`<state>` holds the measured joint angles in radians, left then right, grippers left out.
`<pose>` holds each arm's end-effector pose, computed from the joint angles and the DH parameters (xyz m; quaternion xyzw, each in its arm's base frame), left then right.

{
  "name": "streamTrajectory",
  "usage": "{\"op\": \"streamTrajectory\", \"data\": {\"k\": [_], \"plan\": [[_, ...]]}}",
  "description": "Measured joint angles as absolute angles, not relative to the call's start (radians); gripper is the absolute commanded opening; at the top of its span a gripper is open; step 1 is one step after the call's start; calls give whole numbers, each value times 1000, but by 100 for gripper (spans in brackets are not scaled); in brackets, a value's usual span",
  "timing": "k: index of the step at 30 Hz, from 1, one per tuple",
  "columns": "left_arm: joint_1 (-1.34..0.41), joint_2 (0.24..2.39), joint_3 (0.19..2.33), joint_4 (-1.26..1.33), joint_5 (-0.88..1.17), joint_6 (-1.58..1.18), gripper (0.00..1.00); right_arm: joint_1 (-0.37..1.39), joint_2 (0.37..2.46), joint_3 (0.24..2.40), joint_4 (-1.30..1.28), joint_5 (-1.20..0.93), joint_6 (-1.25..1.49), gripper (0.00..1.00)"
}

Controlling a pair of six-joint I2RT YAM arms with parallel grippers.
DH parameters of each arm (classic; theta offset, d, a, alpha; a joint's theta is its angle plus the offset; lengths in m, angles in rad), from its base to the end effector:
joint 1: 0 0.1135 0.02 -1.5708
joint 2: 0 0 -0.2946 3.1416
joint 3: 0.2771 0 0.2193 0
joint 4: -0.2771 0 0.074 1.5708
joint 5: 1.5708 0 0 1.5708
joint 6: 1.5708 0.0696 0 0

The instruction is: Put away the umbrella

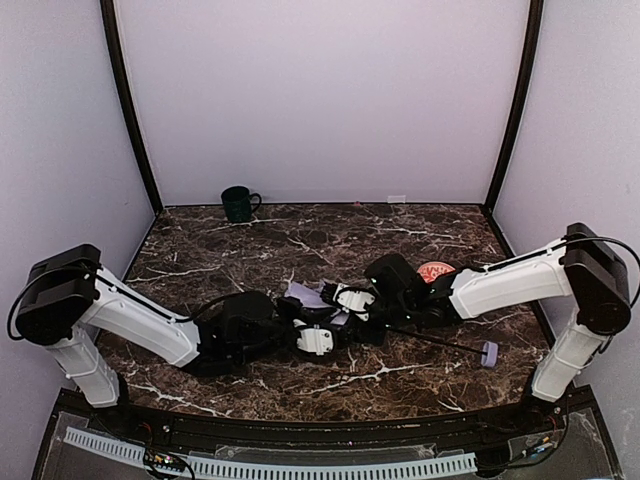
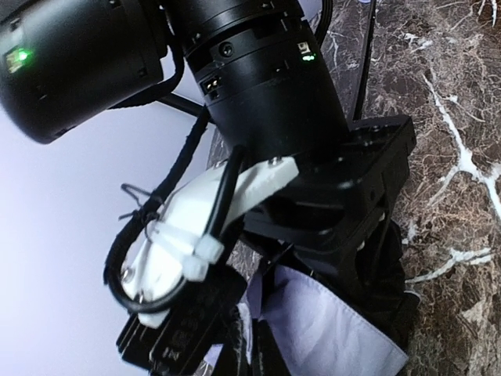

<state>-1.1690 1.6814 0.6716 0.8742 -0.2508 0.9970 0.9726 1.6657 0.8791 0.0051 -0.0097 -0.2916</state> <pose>0.1550 -0.3206 0.2405 0.6217 0.4230 0.0378 0.6581 0.1916 0.2824 0.1987 -0.5469 0.7437 0.1326 0.3609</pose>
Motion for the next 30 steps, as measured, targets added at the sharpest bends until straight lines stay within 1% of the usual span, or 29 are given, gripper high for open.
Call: {"op": "streamTrajectory", "data": {"k": [2,9,15,23,26,30], "plan": [[-1169,1647,649,881,-264,1006,0,957,1655,879,-2,-48,-282,0],[-1156,1427,612,805,-299,1028,0,865,1649,879,-50,-210,-239,0],[-1149,1280,612,584,-255,993,0,790,1653,879,-18,-369,-158,0],[-1179,1234,540,410,-203,929,0,746,1739,903,-9,-473,-75,0],[-1182,1249,540,424,-227,927,0,742,1773,927,-16,-477,-61,0],[-1177,1258,543,477,-248,1003,0,738,1776,948,-47,-487,-85,0]]}}
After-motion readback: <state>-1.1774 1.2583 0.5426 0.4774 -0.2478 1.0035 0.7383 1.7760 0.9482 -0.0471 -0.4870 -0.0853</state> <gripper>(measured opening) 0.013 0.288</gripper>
